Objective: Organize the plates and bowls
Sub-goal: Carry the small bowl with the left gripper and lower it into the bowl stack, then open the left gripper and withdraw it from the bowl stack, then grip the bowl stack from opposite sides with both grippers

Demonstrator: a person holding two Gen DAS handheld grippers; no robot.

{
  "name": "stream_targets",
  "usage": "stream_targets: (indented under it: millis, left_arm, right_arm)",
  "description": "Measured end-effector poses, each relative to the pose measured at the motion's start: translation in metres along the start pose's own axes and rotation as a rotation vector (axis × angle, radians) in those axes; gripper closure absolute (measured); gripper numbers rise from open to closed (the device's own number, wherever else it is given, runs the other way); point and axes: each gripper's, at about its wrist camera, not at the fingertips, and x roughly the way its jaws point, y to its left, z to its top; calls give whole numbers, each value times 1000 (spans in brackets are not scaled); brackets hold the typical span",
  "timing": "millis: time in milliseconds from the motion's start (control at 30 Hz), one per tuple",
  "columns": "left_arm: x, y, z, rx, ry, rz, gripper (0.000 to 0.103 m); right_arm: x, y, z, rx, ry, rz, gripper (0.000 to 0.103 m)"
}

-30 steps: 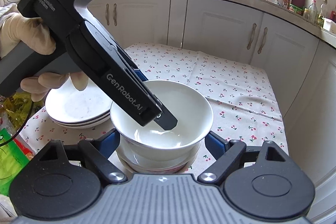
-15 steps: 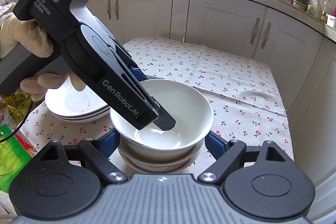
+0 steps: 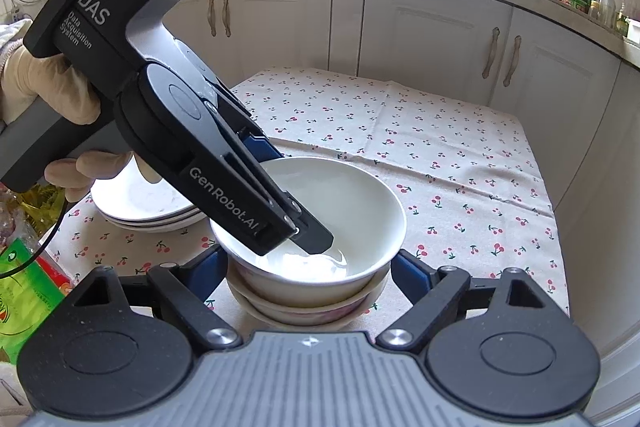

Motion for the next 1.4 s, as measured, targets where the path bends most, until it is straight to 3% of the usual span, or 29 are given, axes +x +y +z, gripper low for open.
stream_targets:
  millis: [133,367,667,933,1067,1267,1400]
  left_arm:
    - [-5,0,-2,-4,-23,-3,39]
    - [-19,-5,-20,7,-61,7,32]
    - [-51,-1,-45,-34,-188,-14,7]
    - [-57,-2,-77,-83,-281,-5,4]
    - [-52,-9,-90,-58,-309,-4,4]
    - [-34,-26,-98,48,-222,43,1]
    - [-23,-27,-101,82,-189,31,1]
  right_arm:
    - [-4,3,0,-22,-25,-7,0]
    - [-11,3,0,-51,-44,-14,0]
    - [-18,0,-8,-76,-31,-10,0]
    - [-22,0,-17,-119,-7,-6,0]
    - [-20,0,-23,-124,6,-5,0]
    - [-11,-10,-32,-122,55,11,0]
    - [1,-18,-33,-128,84,36,0]
